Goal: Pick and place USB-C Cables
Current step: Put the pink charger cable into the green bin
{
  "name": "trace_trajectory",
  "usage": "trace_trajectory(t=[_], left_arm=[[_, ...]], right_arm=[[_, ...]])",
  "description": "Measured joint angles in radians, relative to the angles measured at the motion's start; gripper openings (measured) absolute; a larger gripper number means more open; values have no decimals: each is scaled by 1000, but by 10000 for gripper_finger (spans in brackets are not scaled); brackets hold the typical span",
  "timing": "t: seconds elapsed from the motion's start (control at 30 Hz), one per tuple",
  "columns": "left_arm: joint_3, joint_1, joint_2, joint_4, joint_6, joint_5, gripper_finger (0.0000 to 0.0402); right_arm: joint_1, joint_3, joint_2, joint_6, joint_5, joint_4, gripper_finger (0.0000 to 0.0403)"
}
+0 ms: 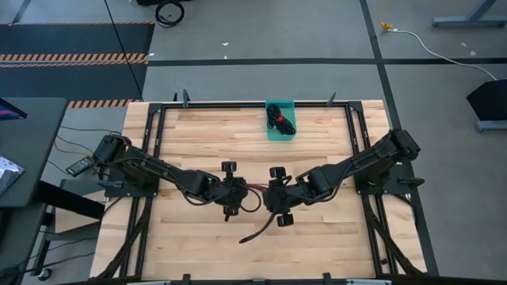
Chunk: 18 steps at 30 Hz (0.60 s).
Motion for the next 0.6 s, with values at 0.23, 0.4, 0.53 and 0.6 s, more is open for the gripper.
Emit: trace_trajectory(t=[0.23,0.4,0.53,0.6], left_arm=[[0,1,-9,2,8,3,10],[1,0,-30,29,10,19,10],[1,1,-35,41,17,19,11],[1,1,-35,41,19,19,11]], right_arm=[[-29,0,34,-9,17,2,261],[-53,0,35,18,94,-27,265],[-56,0,34,28,143,-32,233],[-55,0,34,28,143,-36,200]])
